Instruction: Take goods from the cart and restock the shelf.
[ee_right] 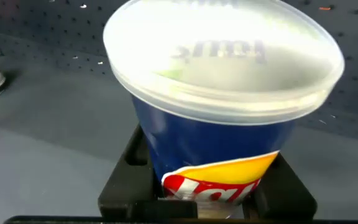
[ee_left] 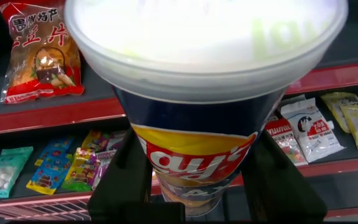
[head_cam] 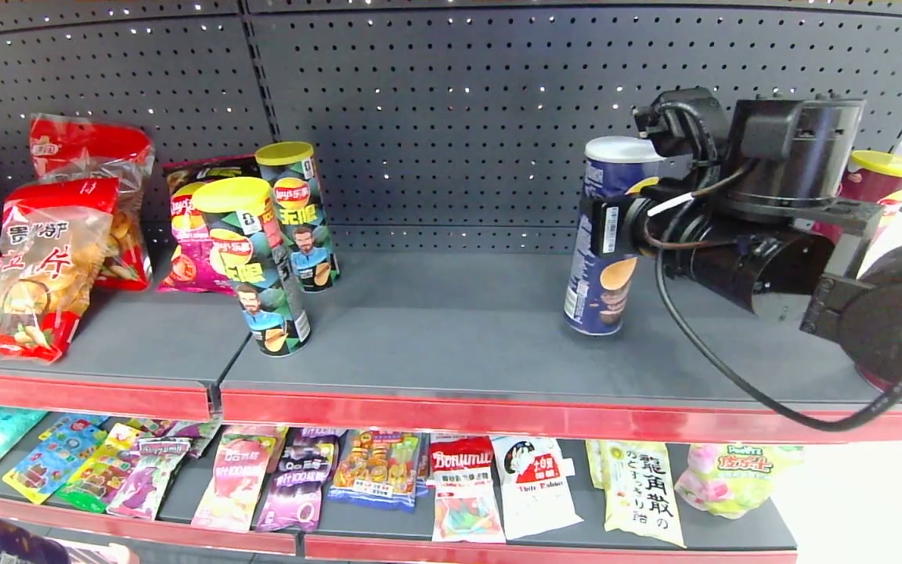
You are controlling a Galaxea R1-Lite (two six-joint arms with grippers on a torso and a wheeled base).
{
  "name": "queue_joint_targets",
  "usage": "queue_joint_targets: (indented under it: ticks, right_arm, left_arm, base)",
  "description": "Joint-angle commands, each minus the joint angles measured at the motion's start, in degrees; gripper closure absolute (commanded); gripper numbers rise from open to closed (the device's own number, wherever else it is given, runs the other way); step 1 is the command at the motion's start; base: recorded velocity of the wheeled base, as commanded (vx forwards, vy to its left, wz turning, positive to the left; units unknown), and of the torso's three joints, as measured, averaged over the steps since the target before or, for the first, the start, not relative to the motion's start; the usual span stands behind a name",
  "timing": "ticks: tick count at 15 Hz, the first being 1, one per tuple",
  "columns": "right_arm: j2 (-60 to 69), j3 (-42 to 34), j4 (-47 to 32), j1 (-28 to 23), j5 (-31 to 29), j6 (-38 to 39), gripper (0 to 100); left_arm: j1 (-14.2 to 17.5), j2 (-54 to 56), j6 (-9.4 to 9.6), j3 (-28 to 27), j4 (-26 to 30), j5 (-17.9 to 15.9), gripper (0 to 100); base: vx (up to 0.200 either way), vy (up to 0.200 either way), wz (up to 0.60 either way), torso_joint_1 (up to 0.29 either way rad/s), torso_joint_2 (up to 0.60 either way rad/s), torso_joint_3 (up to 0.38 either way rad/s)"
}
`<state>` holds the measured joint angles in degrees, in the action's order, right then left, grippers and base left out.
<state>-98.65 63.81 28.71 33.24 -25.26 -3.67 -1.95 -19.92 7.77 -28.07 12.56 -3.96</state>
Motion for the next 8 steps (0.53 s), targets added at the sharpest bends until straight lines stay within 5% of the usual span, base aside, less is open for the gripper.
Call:
queue_joint_targets:
  ticks: [1, 8]
  right_arm:
    - [3.6, -4.3, 0.3, 1.4, -4.9, 0.5, 100]
    - [1.8, -8.3, 6.8, 4.6, -8.9, 0.9, 100]
  left_arm:
    - [0.0, -0.2, -0.03, 0.0, 0.0, 0.0, 100]
    - [0.0, 0.0, -0.03, 0.0, 0.0, 0.1, 100]
  base:
    - [0.000, 0.000, 0.00, 0.000, 0.00, 0.000]
    - [0.000, 0.000, 0.00, 0.000, 0.00, 0.000]
